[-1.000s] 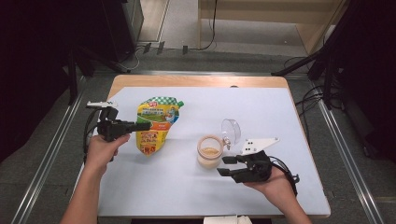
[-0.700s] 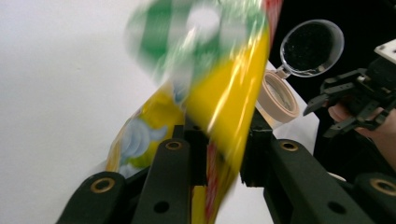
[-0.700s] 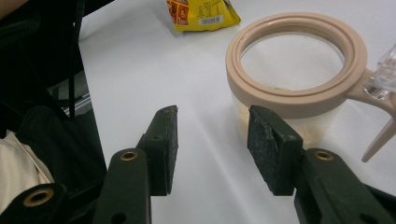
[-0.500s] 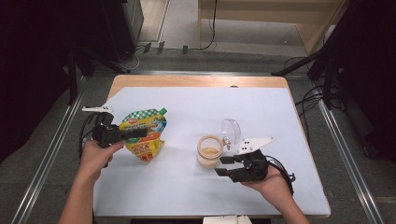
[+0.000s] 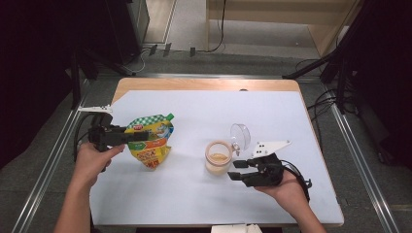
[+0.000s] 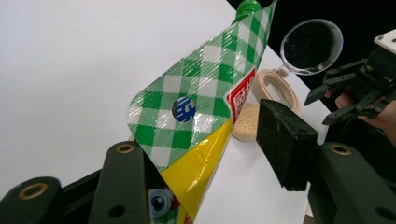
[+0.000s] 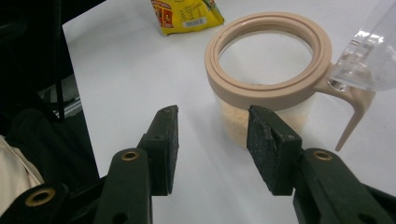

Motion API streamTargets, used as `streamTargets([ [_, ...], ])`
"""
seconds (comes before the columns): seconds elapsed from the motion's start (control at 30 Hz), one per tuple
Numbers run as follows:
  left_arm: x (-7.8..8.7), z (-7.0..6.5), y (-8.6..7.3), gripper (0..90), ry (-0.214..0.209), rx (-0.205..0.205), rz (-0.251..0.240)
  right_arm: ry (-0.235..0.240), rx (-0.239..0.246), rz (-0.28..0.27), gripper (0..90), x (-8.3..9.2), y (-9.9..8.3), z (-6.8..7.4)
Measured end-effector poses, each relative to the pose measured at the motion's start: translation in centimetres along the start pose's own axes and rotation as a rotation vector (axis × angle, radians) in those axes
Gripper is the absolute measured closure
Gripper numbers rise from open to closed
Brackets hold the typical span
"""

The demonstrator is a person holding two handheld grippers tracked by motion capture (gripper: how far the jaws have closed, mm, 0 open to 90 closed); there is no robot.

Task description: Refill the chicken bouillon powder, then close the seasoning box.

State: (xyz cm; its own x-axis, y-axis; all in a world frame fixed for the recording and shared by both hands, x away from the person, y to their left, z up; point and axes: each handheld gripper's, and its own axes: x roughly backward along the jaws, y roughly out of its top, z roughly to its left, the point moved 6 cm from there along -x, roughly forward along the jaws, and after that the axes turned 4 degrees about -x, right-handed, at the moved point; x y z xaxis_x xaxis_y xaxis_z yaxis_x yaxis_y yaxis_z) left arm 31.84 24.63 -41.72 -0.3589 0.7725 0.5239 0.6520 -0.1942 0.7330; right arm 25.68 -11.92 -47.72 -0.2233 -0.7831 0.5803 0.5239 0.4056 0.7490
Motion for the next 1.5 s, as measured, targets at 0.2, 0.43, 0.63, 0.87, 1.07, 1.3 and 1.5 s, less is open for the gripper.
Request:
streamTargets([
  [0.2, 1.3, 0.5, 0.2, 45.1, 0.032, 0.026, -0.020, -0.005, -0.005, -0.001, 54.7, 0.4, 0.0, -0.2],
  [0.43, 3.1, 0.9, 0.5, 44.3, 0.057, 0.038, -0.039, -0.013, -0.008, -0.007, 54.7, 0.8, 0.1, -0.6],
  [0.63, 4.1, 2.1, -0.1, 44.4, 0.118, 0.049, -0.022, -0.022, -0.015, -0.009, 54.7, 1.2, 0.1, -0.8],
  [0.87, 5.0, 3.3, -0.8, 44.2, 0.149, 0.049, -0.040, -0.044, -0.020, -0.016, 54.6, 1.8, 0.0, -1.4],
  [1.07, 5.4, 4.4, -1.7, 45.2, 0.181, 0.062, -0.037, -0.061, -0.030, -0.029, 54.9, 2.3, 0.0, -1.9],
  [1.3, 4.5, 5.1, -2.3, 45.0, 0.196, 0.071, -0.033, -0.105, -0.035, -0.042, 55.9, 3.4, -0.1, -2.8],
  [1.5, 3.0, 5.6, -2.5, 43.7, 0.201, 0.065, -0.002, -0.126, -0.070, -0.067, 60.3, 4.3, -0.1, -3.7],
])
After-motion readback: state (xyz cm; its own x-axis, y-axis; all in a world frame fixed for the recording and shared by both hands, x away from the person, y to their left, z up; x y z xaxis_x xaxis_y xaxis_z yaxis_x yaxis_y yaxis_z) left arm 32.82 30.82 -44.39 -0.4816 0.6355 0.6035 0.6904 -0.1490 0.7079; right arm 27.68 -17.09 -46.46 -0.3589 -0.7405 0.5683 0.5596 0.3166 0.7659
